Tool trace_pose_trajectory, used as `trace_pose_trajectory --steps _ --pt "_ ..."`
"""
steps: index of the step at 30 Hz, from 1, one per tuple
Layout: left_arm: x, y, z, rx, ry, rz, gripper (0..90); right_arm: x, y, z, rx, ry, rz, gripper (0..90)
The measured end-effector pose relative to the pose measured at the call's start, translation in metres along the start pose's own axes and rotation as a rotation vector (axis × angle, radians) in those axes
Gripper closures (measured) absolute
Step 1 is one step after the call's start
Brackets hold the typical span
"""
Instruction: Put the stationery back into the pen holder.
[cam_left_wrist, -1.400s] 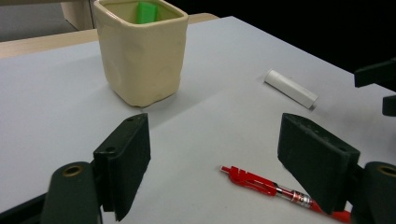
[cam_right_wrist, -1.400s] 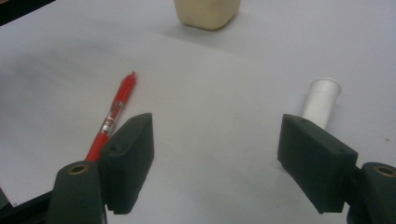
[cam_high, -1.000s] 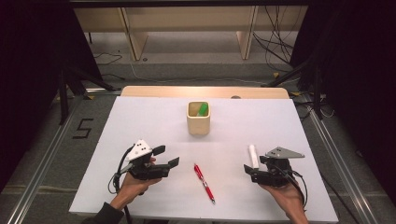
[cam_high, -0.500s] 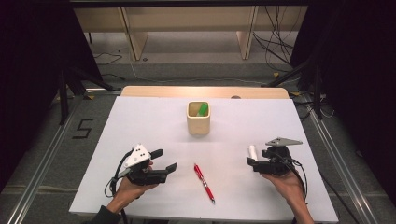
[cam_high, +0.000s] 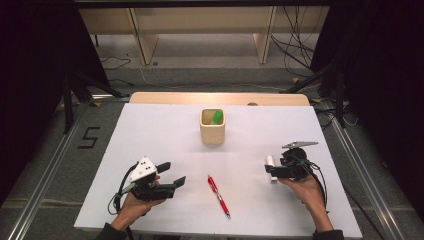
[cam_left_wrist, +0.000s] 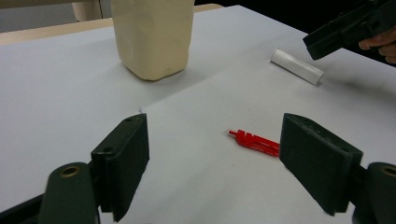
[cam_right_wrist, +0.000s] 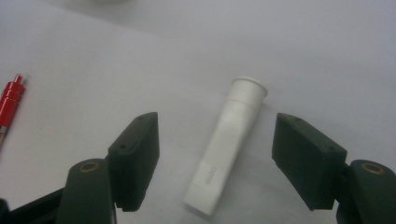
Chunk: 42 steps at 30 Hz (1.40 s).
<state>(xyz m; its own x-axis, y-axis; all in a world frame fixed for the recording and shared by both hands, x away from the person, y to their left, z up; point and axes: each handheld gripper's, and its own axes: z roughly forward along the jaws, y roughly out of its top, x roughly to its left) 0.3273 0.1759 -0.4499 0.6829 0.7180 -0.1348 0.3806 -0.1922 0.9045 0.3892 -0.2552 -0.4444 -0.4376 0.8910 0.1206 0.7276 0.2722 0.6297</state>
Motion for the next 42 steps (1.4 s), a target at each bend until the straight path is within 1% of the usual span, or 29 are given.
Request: trace_pose_trajectory --steps 4,7,8,12,17,23,28,36,39,41,42 --pt "0.002 -0.001 0.0 -0.01 -0.002 -0.015 23.7 -0.003 0.005 0.004 0.016 -0.007 0.006 34.0" --pt "0.002 -0.001 0.0 -0.015 0.017 -0.004 23.7 -0.004 0.009 0.006 0.029 -0.012 0.008 35.2" --pt "0.002 -0.001 0.0 -0.021 0.02 -0.008 23.8 -0.005 0.01 0.007 0.03 -0.011 0.01 36.2" --pt "0.002 -0.001 0.0 -0.021 0.017 -0.012 23.6 -0.005 0.013 0.014 0.054 -0.014 0.012 39.1" --pt "0.002 -0.002 0.001 -0.017 0.02 -0.005 23.6 -0.007 0.014 0.024 0.092 -0.047 0.026 41.2" --pt "0.001 -0.003 0.002 -0.013 0.021 -0.01 23.9 -0.006 0.016 0.027 0.085 -0.053 0.037 44.7" --pt "0.001 -0.002 0.002 -0.014 0.019 -0.01 23.8 -0.005 0.016 0.032 0.108 -0.06 0.032 47.2" --pt "0.001 -0.003 0.003 -0.012 0.02 -0.007 23.9 -0.005 0.016 0.037 0.12 -0.067 0.035 53.4" --pt "0.003 -0.002 0.002 -0.017 0.021 -0.01 23.8 -0.006 0.016 0.038 0.122 -0.065 0.045 54.2" --pt "0.003 -0.003 0.002 -0.022 0.022 -0.017 23.8 -0.007 0.016 0.04 0.125 -0.075 0.053 56.3" --pt "0.003 -0.003 0.002 -0.021 0.022 -0.018 23.8 -0.007 0.016 0.041 0.128 -0.077 0.049 56.6"
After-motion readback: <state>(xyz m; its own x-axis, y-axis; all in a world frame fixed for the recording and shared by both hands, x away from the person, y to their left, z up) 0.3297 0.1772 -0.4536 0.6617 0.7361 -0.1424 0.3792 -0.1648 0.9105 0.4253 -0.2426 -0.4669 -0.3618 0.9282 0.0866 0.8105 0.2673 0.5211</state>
